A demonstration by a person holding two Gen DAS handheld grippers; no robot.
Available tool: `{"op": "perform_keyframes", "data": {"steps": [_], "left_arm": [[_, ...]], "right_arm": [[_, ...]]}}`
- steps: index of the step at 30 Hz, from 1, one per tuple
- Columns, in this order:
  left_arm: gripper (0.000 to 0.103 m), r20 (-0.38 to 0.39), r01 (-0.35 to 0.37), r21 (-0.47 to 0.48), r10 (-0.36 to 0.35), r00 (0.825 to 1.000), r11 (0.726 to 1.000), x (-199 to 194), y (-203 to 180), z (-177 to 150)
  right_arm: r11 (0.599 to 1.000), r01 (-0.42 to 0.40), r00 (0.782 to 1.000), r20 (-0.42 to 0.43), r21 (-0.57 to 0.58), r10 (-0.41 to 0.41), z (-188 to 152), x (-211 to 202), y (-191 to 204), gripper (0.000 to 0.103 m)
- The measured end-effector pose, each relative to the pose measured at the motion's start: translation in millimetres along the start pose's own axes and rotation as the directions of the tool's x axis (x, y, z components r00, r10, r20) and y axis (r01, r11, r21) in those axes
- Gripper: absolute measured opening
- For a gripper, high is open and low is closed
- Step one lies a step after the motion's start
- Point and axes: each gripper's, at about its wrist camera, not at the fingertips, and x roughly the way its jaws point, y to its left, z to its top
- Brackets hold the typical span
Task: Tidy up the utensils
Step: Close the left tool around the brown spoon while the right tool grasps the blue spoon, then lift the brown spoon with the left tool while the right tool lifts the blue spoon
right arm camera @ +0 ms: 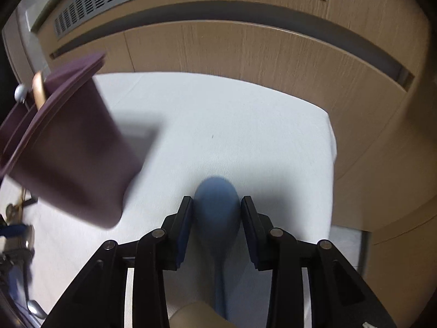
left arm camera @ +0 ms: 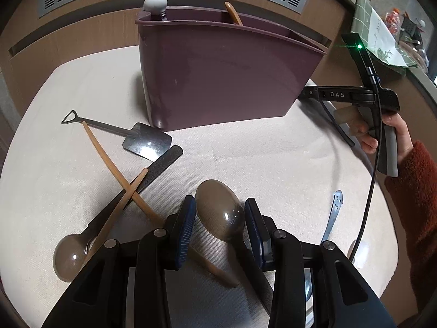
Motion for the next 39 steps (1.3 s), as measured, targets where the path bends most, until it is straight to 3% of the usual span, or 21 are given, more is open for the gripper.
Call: {"op": "perform_keyframes", "data": {"steps": [4,8,12,17,25,26,27,29,34,39], "left_arm": [[0.038,0.008,-0.026,-0.012,0.026,1.000,1.000,-1,-3,-1],[0.036,0.037,-0.090,0.015,0.089,0.995,0.996,-1,-14,-6],[0.036,0.099,-0.038,-0.040,0.042,0.994,0.998,-21,-11,-5],[0.036,0.225,-0.035,-0.008,0.036,0.974,0.999,-65,-18,-5],[0.032,0.330,-0.045,0.036,0.030,0.943,0.998,-103,-21,-6],[0.010,0.338,-0.046,0.037,0.031,0.941,0.998,-105,-21,-4],[0.001,0.341,-0.051,0.036,0.036,0.940,0.998,-107,-20,-2],[0.001,0.346,-0.052,0.029,0.039,0.937,0.998,-109,-16,1],[0.001,0.330,-0.042,-0.008,0.042,0.943,0.999,-107,-4,2],[0.010,0.227,0.022,-0.095,0.000,0.974,0.995,-78,17,3]], "right_arm": [[0.998,0.059,0.997,0.057,0.023,-0.060,-8,-16,6,0.031],[0.994,0.048,0.987,0.147,0.096,-0.062,-29,-61,11,0.031],[0.993,0.037,0.962,0.265,0.109,-0.065,-50,-118,30,0.031],[0.998,0.055,0.917,0.392,0.042,-0.067,-74,-176,63,0.031],[0.998,0.052,0.900,0.435,-0.034,-0.032,-82,-192,108,0.031],[0.998,0.054,0.900,0.435,-0.042,-0.031,-81,-192,111,0.031],[0.997,0.053,0.900,0.435,-0.048,-0.027,-81,-193,115,0.031],[0.997,0.050,0.900,0.436,-0.053,-0.022,-80,-194,119,0.031],[0.997,0.042,0.901,0.433,-0.059,-0.013,-76,-193,122,0.031],[0.997,0.033,0.907,0.421,-0.075,0.001,-80,-194,123,0.031]]}}
